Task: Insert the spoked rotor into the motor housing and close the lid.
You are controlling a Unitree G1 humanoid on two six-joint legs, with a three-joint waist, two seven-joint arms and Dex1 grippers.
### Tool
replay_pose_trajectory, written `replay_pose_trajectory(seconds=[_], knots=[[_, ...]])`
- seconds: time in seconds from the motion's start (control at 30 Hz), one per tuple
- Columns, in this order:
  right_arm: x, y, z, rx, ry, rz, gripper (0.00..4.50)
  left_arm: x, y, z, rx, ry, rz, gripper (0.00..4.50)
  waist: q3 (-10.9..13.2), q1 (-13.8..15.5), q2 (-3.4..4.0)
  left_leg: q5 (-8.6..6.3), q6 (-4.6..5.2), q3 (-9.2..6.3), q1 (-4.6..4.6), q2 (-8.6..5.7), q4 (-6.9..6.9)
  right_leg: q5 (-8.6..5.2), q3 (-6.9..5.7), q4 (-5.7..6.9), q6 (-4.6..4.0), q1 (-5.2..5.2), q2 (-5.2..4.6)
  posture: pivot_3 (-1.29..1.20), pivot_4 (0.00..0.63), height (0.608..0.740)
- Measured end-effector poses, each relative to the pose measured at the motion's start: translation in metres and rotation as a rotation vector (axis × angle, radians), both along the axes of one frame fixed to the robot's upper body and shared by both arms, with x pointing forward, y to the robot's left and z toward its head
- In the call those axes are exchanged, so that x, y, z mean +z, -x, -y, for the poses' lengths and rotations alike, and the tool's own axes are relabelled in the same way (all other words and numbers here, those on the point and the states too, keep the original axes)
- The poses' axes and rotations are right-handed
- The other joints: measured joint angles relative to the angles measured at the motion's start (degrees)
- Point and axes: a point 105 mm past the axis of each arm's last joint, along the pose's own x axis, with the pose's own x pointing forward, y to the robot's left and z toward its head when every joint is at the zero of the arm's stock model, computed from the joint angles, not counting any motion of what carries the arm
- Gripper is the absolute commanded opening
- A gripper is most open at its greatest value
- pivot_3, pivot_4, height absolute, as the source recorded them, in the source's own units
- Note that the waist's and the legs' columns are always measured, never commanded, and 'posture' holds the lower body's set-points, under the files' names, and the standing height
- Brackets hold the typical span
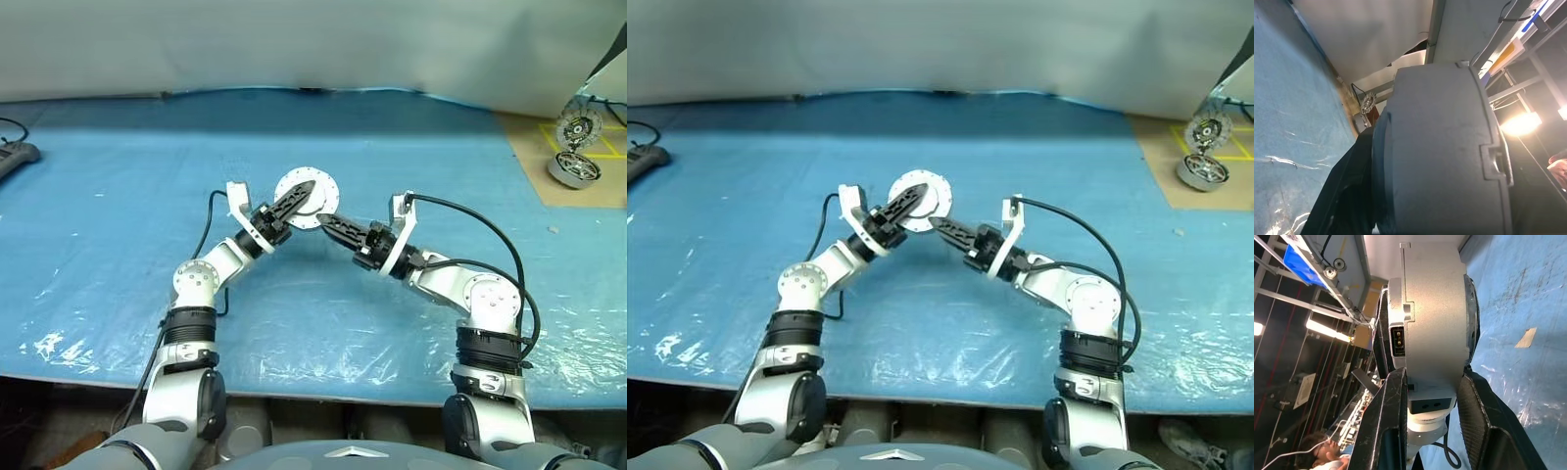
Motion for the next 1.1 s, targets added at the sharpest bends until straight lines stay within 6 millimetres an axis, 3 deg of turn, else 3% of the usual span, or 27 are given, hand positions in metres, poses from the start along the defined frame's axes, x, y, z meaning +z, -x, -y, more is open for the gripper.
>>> replay_pose_trajectory(seconds=[0.17,0.37,0.7,0.77,0.93,1.1], knots=[[-0.002,-0.001,-0.005,-0.005,0.013,-0.002,1.09,0.0,0.0,-0.006,0.002,-0.018,-0.007,2.55,0.0,0.1,0.0,0.0,0.0,-0.01,-0.01,-0.03,0.02,0.0,0.0,0.0,0.0,0.02,-0.02,0.0,0.15,0.74],[0.001,-0.012,0.004,-0.102,0.04,0.04,3.08,-0.007,-0.004,-0.005,0.036,-0.071,-0.031,2.55,0.01,0.23,-0.01,0.0,0.0,-0.02,-0.02,-0.02,0.02,0.0,-0.01,-0.02,0.01,0.02,-0.02,0.0,0.15,0.74],[0.001,-0.017,0.011,-0.131,0.047,0.034,3.08,-0.003,-0.021,-0.005,0.147,-0.059,-0.054,2.55,0.02,0.09,-0.04,0.0,0.0,-0.02,-0.01,-0.01,0.03,0.0,-0.01,0.02,0.01,0.01,-0.01,0.0,0.15,0.74],[0.004,-0.018,0.011,-0.138,0.048,0.05,3.08,-0.003,-0.039,-0.03,0.318,-0.115,-0.053,2.55,0.02,-0.46,-0.04,0.0,0.0,-0.02,0.08,0.0,0.03,0.01,0.01,0.04,0.01,0.02,0.03,0.0,0.15,0.74],[0.0,-0.026,0.03,-0.239,0.108,0.071,3.08,-0.02,-0.057,-0.095,0.627,-0.232,-0.09,2.55,0.02,-0.1,-0.04,0.0,0.0,-0.07,-0.1,-0.02,-0.01,0.01,-0.08,-0.11,0.03,0.0,0.02,0.0,0.15,0.74],[-0.002,-0.027,0.031,-0.27,0.242,0.147,3.08,-0.052,-0.062,-0.125,0.75,-0.347,-0.193,2.55,0.07,0.85,-0.11,0.0,0.0,-0.2,-0.29,-0.01,0.09,0.02,-0.41,-0.14,0.05,-0.01,-0.02,0.0,0.15,0.74]])
